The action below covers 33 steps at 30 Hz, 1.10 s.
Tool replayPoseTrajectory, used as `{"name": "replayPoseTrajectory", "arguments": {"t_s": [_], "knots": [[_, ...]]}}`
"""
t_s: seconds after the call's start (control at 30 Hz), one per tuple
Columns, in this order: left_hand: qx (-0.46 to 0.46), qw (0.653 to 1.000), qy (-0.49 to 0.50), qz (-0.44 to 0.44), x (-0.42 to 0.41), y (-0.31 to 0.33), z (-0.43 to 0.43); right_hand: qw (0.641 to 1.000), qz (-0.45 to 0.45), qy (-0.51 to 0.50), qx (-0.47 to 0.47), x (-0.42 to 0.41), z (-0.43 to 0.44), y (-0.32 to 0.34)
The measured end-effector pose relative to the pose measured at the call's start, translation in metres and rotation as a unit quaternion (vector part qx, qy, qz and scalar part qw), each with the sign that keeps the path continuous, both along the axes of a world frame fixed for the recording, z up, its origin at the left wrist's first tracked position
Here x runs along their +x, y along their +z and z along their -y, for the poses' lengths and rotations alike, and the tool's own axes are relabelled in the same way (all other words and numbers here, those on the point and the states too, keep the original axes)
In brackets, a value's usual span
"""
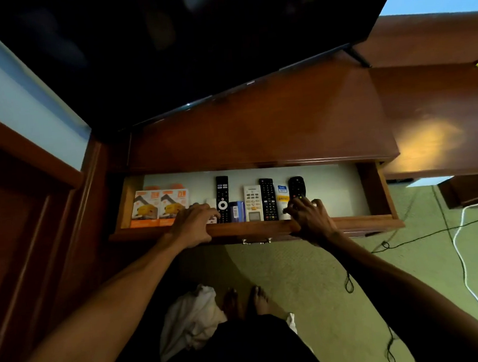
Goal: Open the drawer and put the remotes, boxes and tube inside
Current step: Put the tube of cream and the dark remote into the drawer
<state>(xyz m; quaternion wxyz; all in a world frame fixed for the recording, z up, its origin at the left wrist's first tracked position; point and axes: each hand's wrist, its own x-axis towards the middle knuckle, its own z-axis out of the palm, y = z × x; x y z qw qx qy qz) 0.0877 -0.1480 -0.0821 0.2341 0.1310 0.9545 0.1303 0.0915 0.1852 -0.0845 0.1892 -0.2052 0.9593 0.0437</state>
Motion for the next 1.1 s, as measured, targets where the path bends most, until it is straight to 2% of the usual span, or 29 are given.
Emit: {"name": "replayPoseTrajectory", "arguments": {"t_s": [0.17, 0.3, 0.43, 0.73, 1.1], "knots": [[-0.032, 0.995, -0.014, -0.092, -0.028, -0.002, 0.001, 0.998, -0.045, -0.032, -0.011, -0.033, -0.001, 0.001], [-0.094, 0.986, -0.011, -0.134, -0.059, 0.001, 0.001, 0.995, -0.061, -0.073, -0.032, -0.063, 0.003, 0.004], [-0.111, 0.982, 0.000, -0.154, -0.093, 0.001, 0.000, 0.988, -0.062, -0.130, -0.050, -0.096, 0.005, 0.004], [-0.096, 0.988, 0.039, -0.118, -0.147, -0.010, 0.003, 0.985, -0.049, -0.151, -0.072, -0.149, 0.009, -0.006], [-0.093, 0.986, 0.072, -0.119, -0.155, -0.012, -0.003, 0.985, -0.072, -0.144, -0.061, -0.166, 0.004, -0.007]]}}
